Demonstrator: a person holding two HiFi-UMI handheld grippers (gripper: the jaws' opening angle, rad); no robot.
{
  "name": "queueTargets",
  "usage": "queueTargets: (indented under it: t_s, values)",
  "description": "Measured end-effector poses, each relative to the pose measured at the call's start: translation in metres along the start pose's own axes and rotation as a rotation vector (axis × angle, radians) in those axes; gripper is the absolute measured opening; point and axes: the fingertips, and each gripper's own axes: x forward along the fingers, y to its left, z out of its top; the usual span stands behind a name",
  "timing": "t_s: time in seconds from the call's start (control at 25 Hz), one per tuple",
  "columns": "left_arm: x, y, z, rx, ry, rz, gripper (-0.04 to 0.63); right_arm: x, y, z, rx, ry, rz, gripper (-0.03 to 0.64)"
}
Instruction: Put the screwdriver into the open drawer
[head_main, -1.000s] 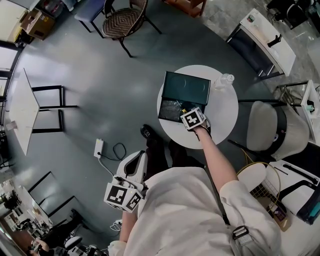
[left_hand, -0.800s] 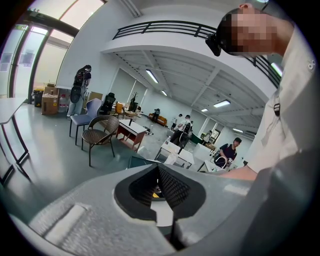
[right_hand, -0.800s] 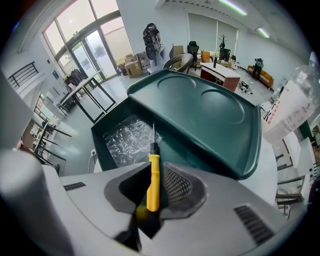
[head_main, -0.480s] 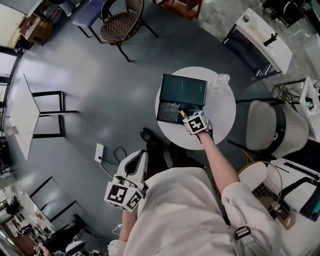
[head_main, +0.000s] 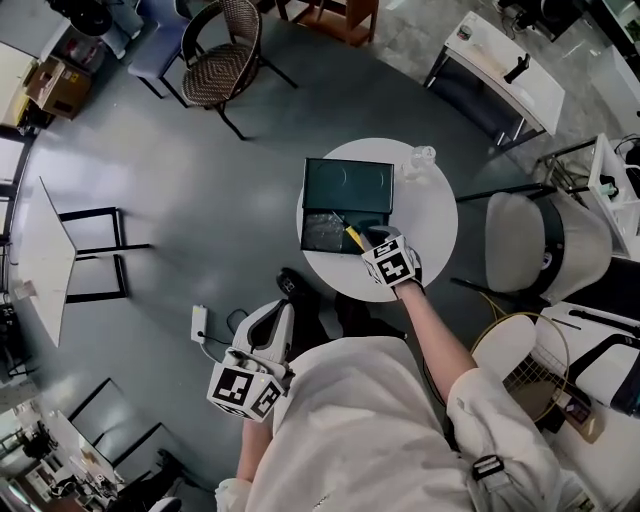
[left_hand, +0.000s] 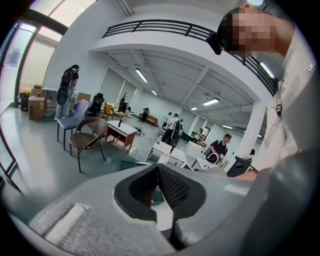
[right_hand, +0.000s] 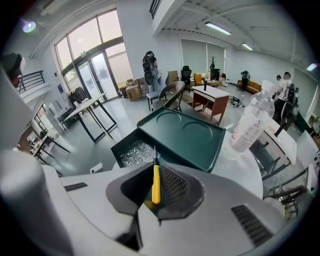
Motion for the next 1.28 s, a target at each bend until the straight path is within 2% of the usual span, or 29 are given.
queueTargets:
  t_s: [0.4,0.8,0.92,1.12,1.28]
  values:
    - [0.011,0.006,0.011,0.049,0.014,-0.1,0.012,-0.039,0.015,0.012,0.07,-0.094,-0.035,0.028]
    - [0.001,0.04,0.042,0.125,0.022,-0.26,0.012,-0.071,0.038,0.015,0.162,-0.112,-0.183,0.011]
    - [-0.005,0.057,0.048,0.156,0.03,-0.299,0.012,-0.082,0.055,0.019,0.196,-0.12,-0.218,0.009]
    - [-0.012,0.076,0.046,0.199,0.049,-0.381,0.012,-0.1,0.1,0.02,0.273,-0.151,-0.182,0.009]
    - [-0.012,0.085,0.04,0.224,0.084,-0.461,0.012,-0.118,0.131,0.021,0.32,-0.188,-0.206,0.009]
